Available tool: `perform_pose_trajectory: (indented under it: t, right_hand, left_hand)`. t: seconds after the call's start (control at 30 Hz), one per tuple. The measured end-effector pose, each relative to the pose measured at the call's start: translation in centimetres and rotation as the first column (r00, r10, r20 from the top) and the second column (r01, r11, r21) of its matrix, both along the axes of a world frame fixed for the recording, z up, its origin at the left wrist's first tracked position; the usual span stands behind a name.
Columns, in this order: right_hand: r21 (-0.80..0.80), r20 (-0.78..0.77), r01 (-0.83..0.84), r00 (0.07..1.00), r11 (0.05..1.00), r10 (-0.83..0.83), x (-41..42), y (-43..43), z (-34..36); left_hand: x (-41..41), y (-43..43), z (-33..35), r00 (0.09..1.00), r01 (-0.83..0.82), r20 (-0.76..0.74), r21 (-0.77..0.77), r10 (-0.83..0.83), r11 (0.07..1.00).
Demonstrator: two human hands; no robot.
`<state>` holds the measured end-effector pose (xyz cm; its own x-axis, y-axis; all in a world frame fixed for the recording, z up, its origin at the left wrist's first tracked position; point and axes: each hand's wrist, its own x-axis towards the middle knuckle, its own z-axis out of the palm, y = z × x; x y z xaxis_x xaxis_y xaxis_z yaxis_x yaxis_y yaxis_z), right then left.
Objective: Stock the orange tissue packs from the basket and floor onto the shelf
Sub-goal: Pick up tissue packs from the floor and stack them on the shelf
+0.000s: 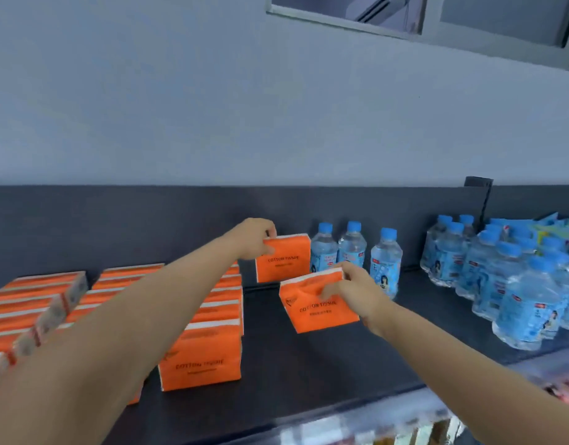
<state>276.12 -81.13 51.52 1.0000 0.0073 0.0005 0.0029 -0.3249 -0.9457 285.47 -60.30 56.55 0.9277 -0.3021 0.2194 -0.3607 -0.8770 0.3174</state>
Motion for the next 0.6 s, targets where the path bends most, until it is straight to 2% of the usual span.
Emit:
perform_pose_trajectory:
  t: [0.27,0.33,0.43,0.53,0.6]
  right_hand:
    - [0.112,-0.048,-0.067,0.996,0.991,0.072,10.0,3.0,-4.2]
    - [0.056,-0.008,-0.07,0.998,0.996,0.07,11.7,3.8,-4.7]
    - [-0.051,0.065,0.041,0.997,0.998,-0.038,13.4,5.1,-5.4]
    - [-0.082,0.093,0.12,0.989,0.989,-0.112,14.2,6.0,-5.8]
    - [-0.059,0.083,0.156,0.985,0.986,-0.151,14.5,6.4,-6.0]
  left_hand:
    - [5.9,0.1,-3.3,0.996,-0.086,-0.006,0.211,0.089,0.974]
    - [6.4,0.4,-3.6,0.998,-0.065,0.027,0.208,0.061,0.976]
    - [7.2,1.1,-3.7,0.998,-0.049,0.05,0.184,0.04,0.982]
    - [7.4,1.3,-3.3,0.999,0.006,-0.048,0.067,-0.003,0.998]
    - [7.1,1.3,-3.0,0.991,0.058,-0.125,0.07,-0.049,0.996]
